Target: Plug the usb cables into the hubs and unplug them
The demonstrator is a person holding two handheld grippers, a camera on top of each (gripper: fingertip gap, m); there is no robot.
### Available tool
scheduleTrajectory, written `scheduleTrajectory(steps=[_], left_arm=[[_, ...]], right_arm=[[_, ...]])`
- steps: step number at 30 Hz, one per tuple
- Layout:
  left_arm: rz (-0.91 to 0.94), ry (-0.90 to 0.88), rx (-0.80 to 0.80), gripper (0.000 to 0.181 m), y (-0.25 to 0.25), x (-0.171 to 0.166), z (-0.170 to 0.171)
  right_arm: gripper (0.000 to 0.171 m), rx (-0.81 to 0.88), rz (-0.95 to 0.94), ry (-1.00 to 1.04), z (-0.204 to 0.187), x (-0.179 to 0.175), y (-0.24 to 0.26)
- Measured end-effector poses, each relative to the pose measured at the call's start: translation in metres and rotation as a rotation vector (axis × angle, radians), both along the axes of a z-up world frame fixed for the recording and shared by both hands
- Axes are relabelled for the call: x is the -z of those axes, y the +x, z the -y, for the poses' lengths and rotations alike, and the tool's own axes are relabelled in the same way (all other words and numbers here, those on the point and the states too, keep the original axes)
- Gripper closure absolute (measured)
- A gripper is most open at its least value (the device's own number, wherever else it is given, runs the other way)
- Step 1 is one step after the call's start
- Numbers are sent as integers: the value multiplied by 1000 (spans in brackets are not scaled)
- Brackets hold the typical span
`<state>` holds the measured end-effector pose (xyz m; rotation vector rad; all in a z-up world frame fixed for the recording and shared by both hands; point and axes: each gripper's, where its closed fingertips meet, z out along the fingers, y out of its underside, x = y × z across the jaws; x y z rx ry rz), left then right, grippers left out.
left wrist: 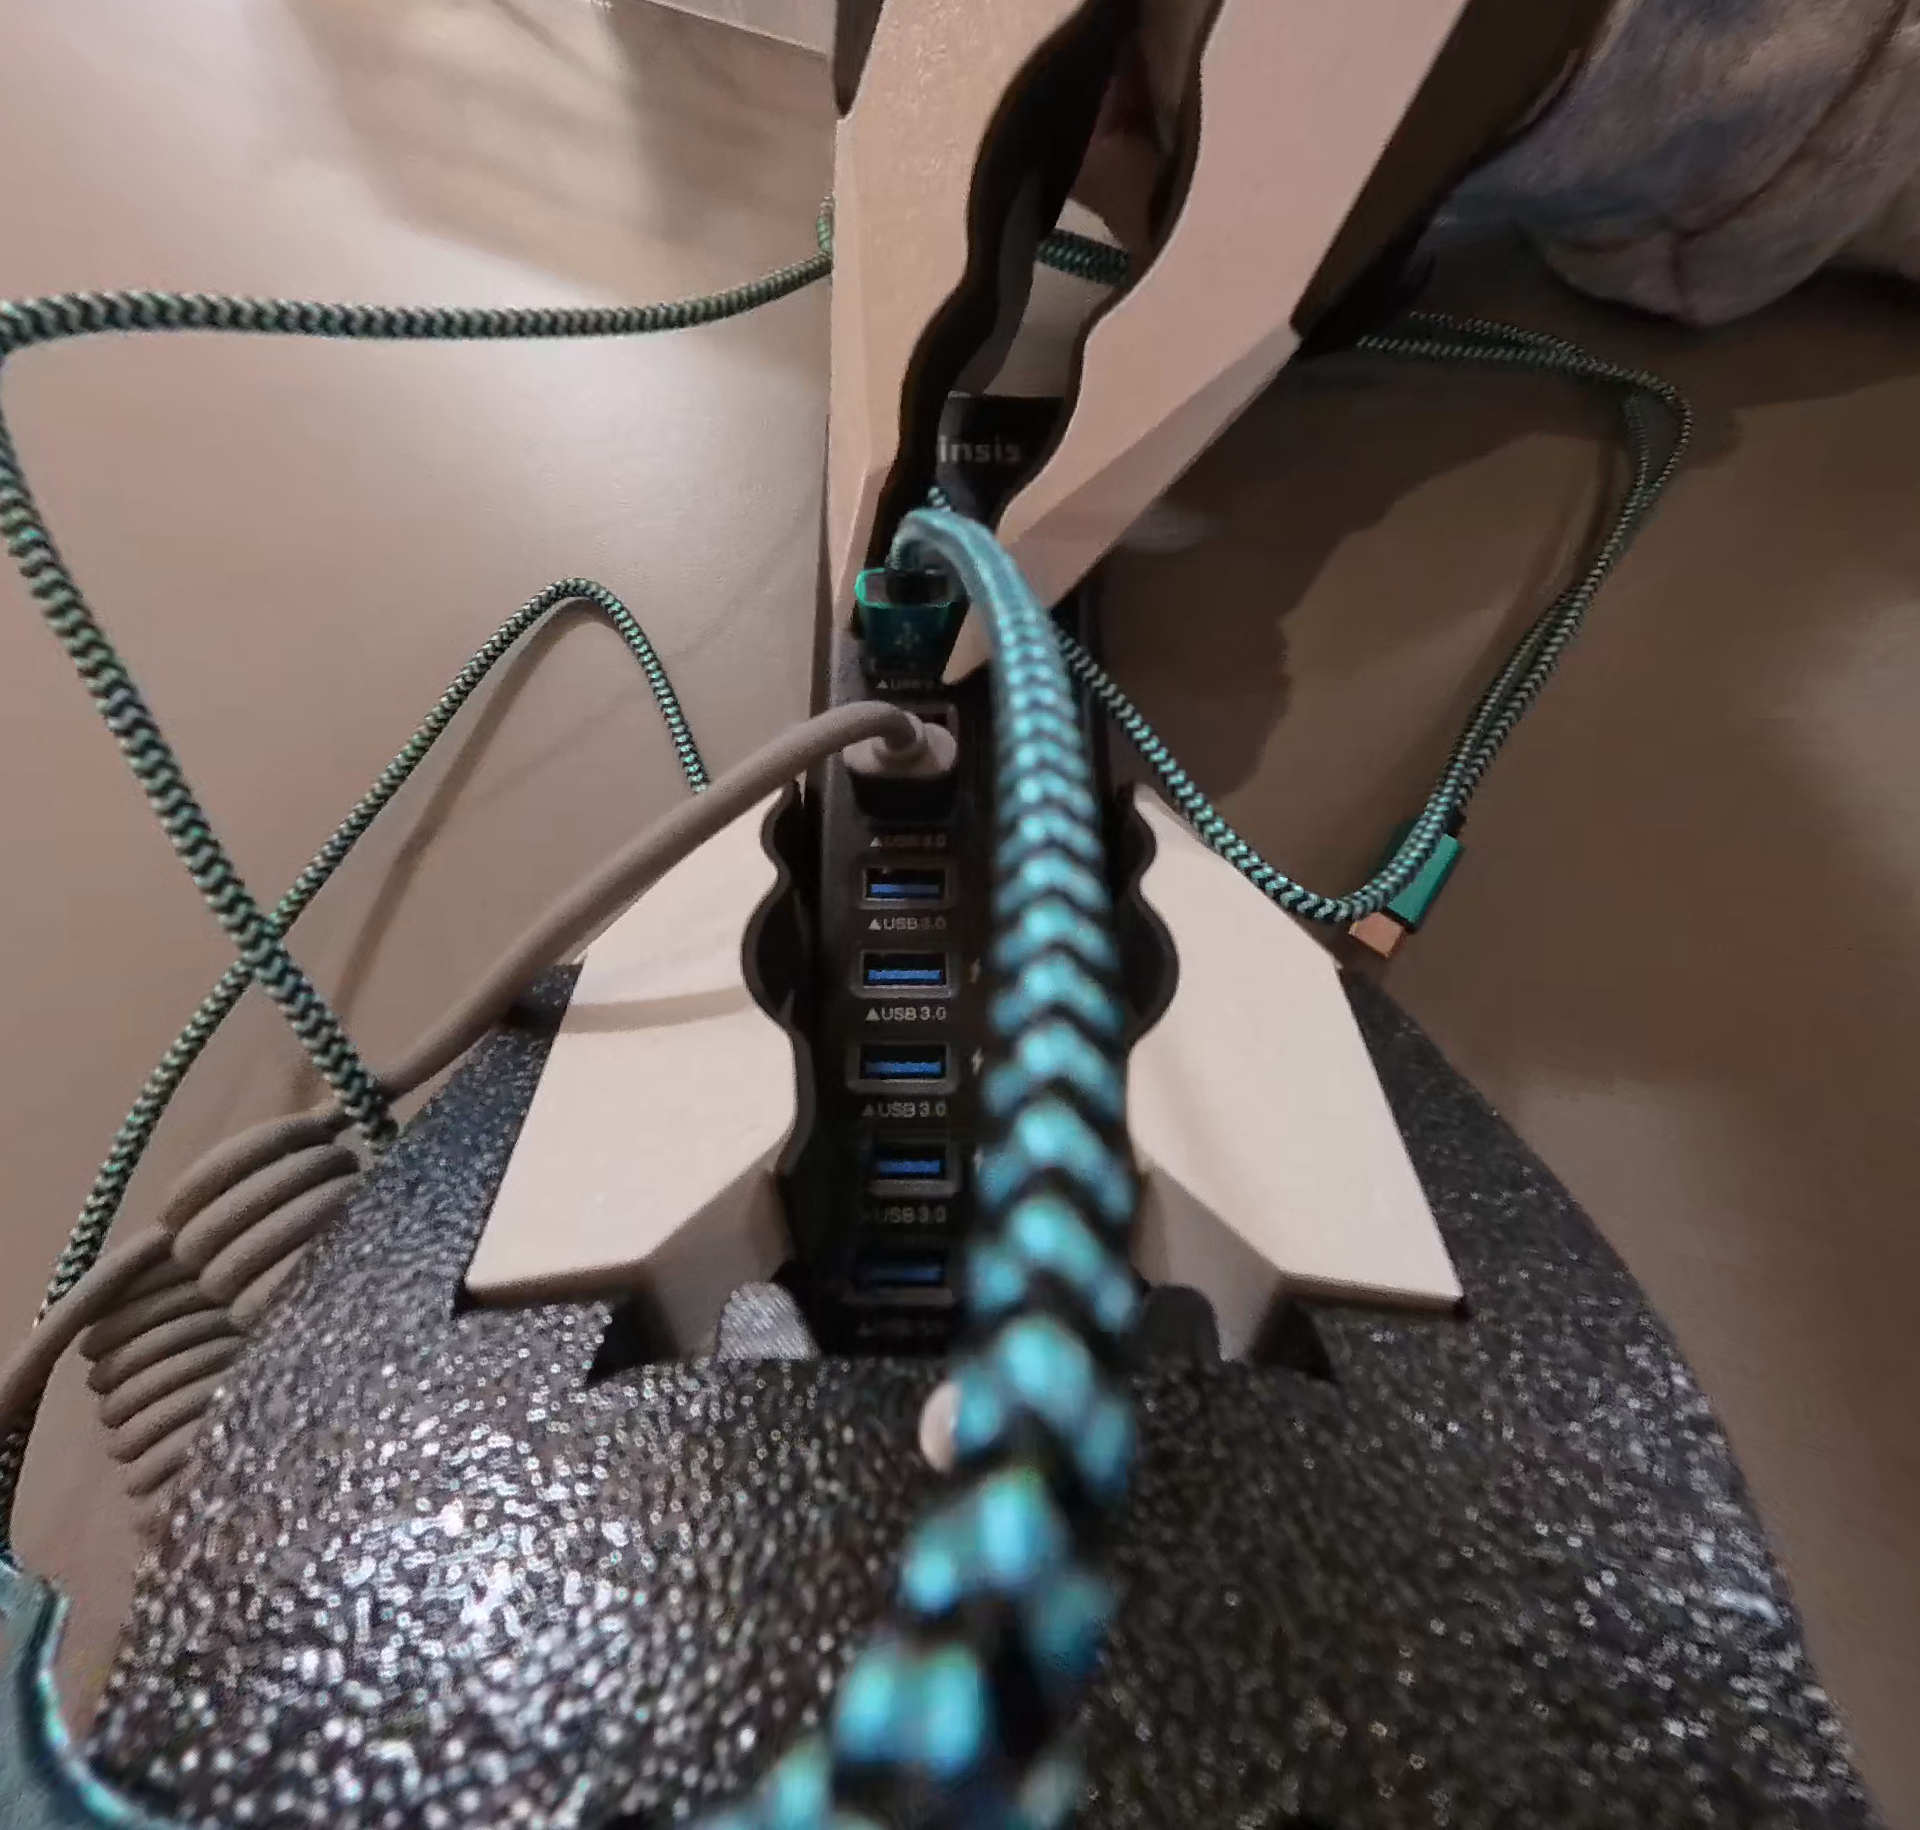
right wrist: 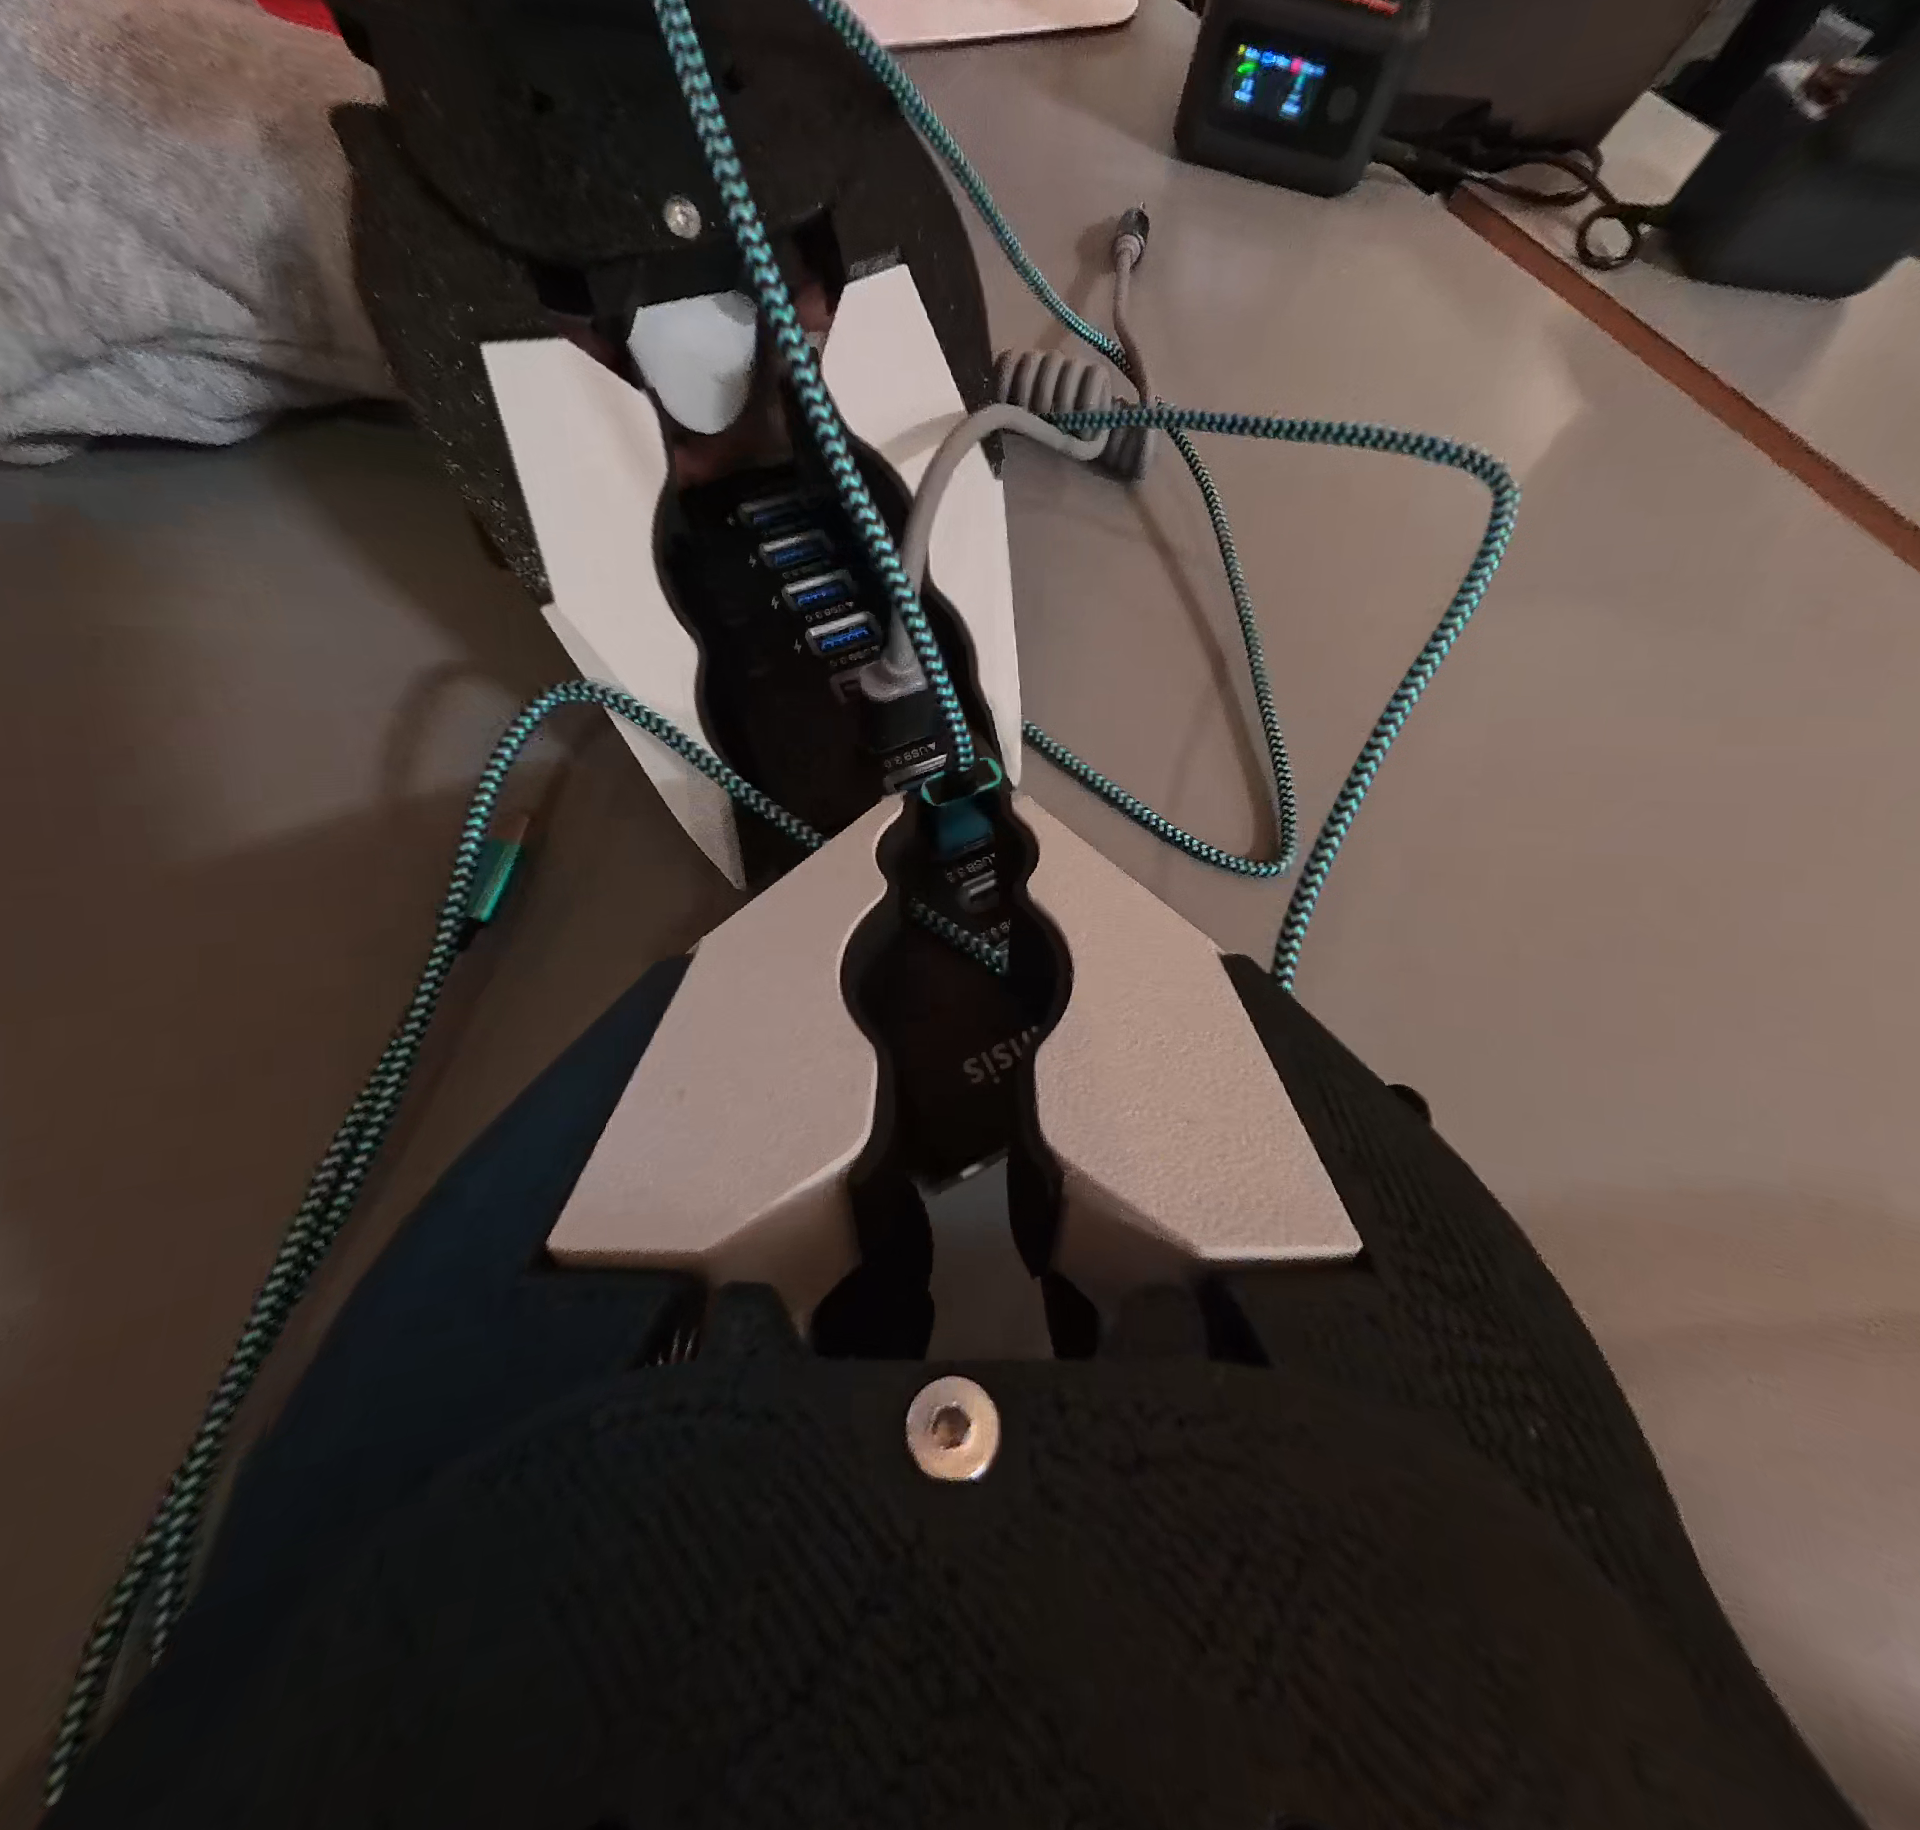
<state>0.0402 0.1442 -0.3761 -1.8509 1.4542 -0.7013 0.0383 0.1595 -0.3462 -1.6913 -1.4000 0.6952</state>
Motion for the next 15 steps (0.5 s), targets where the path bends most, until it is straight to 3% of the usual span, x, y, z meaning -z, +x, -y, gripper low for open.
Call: scheduleTrajectory(steps=[10,15], left_arm=[[7,1,-10,123,0,-1,-1],[-1,0,-1,123,0,0,0]], right_arm=[[160,23,51,53,-1,-1,0],[160,17,-18,-44,0,0,2]])
